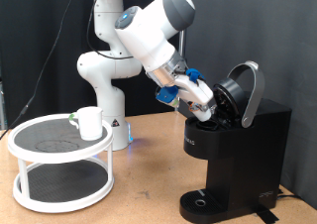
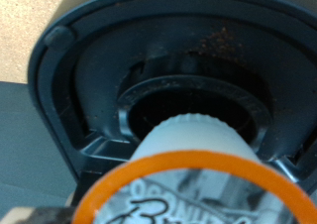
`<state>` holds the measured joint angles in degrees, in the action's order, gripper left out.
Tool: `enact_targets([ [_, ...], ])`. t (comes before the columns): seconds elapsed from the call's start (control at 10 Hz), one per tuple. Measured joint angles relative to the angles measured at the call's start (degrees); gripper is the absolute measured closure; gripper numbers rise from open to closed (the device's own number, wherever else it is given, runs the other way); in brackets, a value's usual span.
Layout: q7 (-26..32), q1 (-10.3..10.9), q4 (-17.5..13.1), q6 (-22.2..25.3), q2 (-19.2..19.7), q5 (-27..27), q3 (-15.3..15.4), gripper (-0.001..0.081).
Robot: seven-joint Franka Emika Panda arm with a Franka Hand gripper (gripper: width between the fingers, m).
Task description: Make a cup of coffee with the keurig machine
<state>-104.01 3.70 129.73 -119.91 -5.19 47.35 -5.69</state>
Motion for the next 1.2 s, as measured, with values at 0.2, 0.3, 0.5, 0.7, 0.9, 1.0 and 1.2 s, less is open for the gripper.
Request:
enact_targets([
  [0.2, 0.00, 0.00, 0.14, -0.38, 0.84, 0.04, 0.64, 0.0341],
  [0.3, 0.00, 0.00, 0.40, -0.88, 1.10, 0.04, 0.92, 0.0341],
  [0.5, 0.00, 0.01, 0.94, -2.08, 1.20, 0.13, 1.45, 0.0341],
  [0.7, 0.00, 0.01, 1.15, -2.71, 1.33, 0.33, 1.83, 0.0341],
  [0.9, 0.00, 0.01, 1.15, -3.15, 1.70, 0.55, 1.97, 0.0341],
  [1.0, 0.00, 0.01, 1.13, -3.33, 1.86, 0.63, 2.05, 0.0341],
  [1.2, -0.01, 0.00, 1.14, -3.55, 2.00, 0.67, 2.14, 0.0341],
])
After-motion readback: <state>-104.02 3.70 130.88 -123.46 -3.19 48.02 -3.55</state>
